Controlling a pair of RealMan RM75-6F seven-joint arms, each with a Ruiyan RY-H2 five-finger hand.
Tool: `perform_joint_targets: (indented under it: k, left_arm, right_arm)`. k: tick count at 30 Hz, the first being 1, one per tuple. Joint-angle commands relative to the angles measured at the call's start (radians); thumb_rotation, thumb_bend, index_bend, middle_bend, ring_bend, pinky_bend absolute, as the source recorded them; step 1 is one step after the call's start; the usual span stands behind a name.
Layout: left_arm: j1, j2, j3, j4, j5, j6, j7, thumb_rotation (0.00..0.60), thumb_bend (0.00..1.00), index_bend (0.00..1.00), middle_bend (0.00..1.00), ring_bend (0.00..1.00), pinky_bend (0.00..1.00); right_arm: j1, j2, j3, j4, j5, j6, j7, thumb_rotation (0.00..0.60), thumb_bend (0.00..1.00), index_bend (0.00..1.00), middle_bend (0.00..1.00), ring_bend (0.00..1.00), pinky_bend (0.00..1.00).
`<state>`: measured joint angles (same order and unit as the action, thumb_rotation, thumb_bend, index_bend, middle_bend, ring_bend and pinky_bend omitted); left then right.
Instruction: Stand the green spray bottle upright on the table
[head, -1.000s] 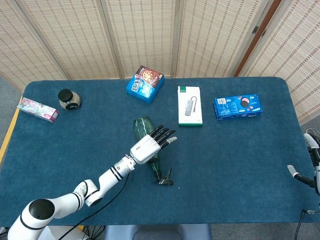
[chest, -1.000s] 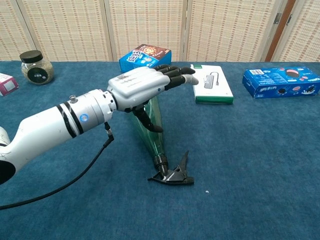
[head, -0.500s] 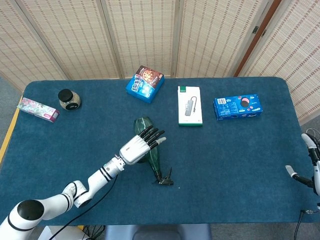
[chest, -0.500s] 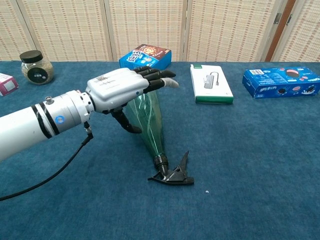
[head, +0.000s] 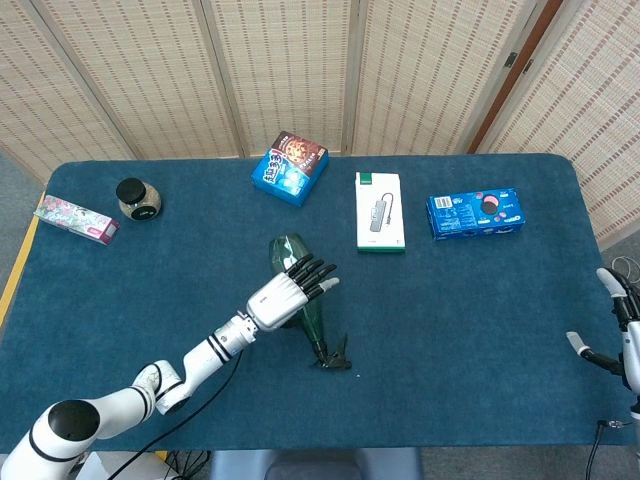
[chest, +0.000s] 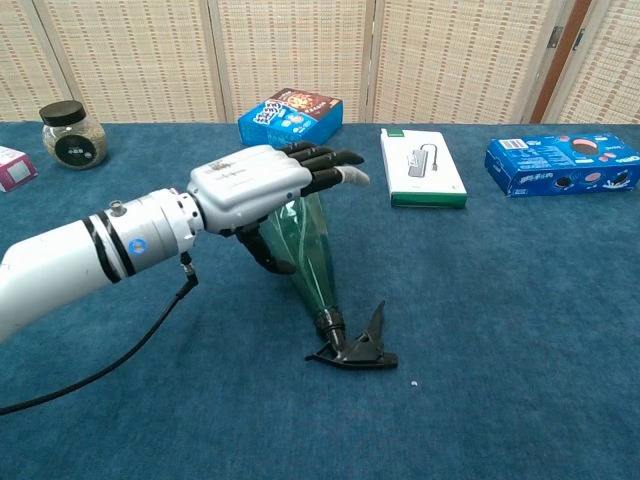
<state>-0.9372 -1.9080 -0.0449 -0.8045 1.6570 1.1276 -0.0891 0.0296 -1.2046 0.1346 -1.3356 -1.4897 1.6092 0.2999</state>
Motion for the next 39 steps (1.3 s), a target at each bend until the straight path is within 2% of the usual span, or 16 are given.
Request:
perform_joint_targets:
  k: [1, 12, 19, 27, 34, 39]
  left_arm:
    - [-0.016, -0.019, -0.010, 0.014, -0.002, -0.008, -0.007, 0.600, 0.00, 0.00, 0.00, 0.00, 0.00]
    - [-0.070, -0.084, -0.046, 0.068, -0.022, -0.033, -0.045, 0.600, 0.00, 0.00, 0.00, 0.00, 0.00]
    - [-0.054, -0.064, -0.036, 0.050, -0.021, -0.005, -0.041, 0.600, 0.00, 0.00, 0.00, 0.00, 0.00]
    - [0.025, 0.057, -0.008, -0.112, -0.025, 0.057, 0.046, 0.600, 0.00, 0.00, 0.00, 0.00, 0.00]
    - [0.109, 0.215, 0.009, -0.318, -0.050, 0.100, 0.172, 0.600, 0.00, 0.00, 0.00, 0.00, 0.00]
    - [0.190, 0.345, 0.041, -0.446, -0.073, 0.133, 0.246, 0.600, 0.00, 0.00, 0.00, 0.00, 0.00]
  right_arm:
    - [-0.002, -0.001, -0.001, 0.002, 0.001, 0.000, 0.003, 0.600, 0.13, 0.11, 0.13, 0.17, 0.42]
    - [-0.004, -0.008, -0.004, 0.018, 0.003, -0.006, 0.020, 0.600, 0.13, 0.11, 0.13, 0.17, 0.42]
    - [-0.003, -0.006, -0.004, 0.013, 0.001, -0.007, 0.016, 0.600, 0.13, 0.11, 0.13, 0.17, 0.42]
    - [0.008, -0.006, -0.005, -0.005, -0.007, -0.016, -0.005, 0.600, 0.13, 0.11, 0.13, 0.17, 0.42]
    - [0.023, 0.012, -0.001, -0.054, -0.024, -0.017, -0.052, 0.600, 0.13, 0.11, 0.13, 0.17, 0.42]
    - [0.044, 0.029, 0.005, -0.100, -0.036, -0.030, -0.090, 0.600, 0.13, 0.11, 0.13, 0.17, 0.42]
